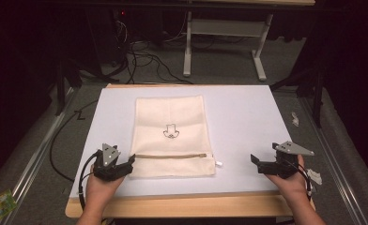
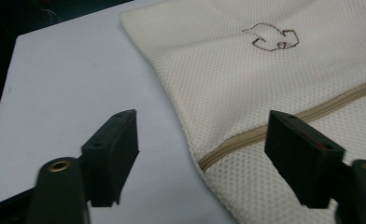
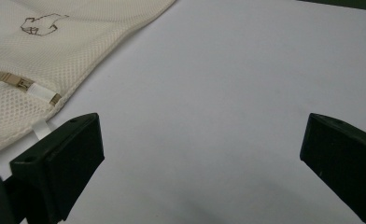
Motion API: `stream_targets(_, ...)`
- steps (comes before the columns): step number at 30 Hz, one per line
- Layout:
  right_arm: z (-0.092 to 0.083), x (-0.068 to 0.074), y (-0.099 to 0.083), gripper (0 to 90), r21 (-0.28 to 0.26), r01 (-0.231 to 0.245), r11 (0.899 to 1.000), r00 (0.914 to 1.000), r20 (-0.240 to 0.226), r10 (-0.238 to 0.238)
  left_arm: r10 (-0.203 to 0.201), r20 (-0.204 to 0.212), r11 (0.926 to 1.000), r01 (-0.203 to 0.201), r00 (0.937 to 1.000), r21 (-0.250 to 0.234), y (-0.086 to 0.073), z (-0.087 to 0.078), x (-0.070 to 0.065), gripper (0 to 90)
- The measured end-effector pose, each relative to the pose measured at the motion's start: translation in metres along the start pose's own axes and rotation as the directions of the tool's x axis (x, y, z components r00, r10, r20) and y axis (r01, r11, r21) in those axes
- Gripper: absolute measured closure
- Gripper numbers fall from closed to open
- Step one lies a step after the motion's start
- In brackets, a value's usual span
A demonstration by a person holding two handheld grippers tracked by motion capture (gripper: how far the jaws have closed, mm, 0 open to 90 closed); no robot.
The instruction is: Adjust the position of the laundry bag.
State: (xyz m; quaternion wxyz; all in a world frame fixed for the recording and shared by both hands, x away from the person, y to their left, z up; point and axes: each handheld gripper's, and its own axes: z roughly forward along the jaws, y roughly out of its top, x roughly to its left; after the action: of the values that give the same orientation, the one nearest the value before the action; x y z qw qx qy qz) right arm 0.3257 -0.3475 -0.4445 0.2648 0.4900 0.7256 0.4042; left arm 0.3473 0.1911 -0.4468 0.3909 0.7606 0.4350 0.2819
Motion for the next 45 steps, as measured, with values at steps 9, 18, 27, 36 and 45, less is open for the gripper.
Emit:
stream_targets(9,-0.003,-0.004,-0.001,0.0,-0.014,-0.008,1.000,0.9999,0.011,0.008,-0.041,0.032,0.9990,0.042,0.9986,-0.014,0.002,0.000,0.003,8.8)
stream_targets(18,-0.005,-0.005,0.000,0.0,-0.036,-0.017,0.999,0.9999,0.000,0.017,-0.063,0.059,0.9978,0.064,0.9963,-0.020,0.002,0.000,0.004,10.1)
stream_targets(27,0.018,0.028,0.021,8.0,-0.073,-0.009,0.997,0.9969,-0.078,0.003,-0.067,0.085,0.9977,0.067,0.9942,-0.007,-0.001,0.007,0.007,21.9)
stream_targets(36,0.092,0.089,0.044,41.9,0.063,0.043,0.997,0.9804,-0.195,-0.030,-0.042,0.134,0.9990,0.044,0.9901,-0.011,-0.001,0.003,-0.005,33.7)
stream_targets(45,0.149,0.104,0.053,83.3,0.200,0.131,0.971,0.9814,-0.165,-0.098,0.016,0.161,0.9975,-0.027,0.9868,0.065,-0.008,0.016,-0.016,36.8)
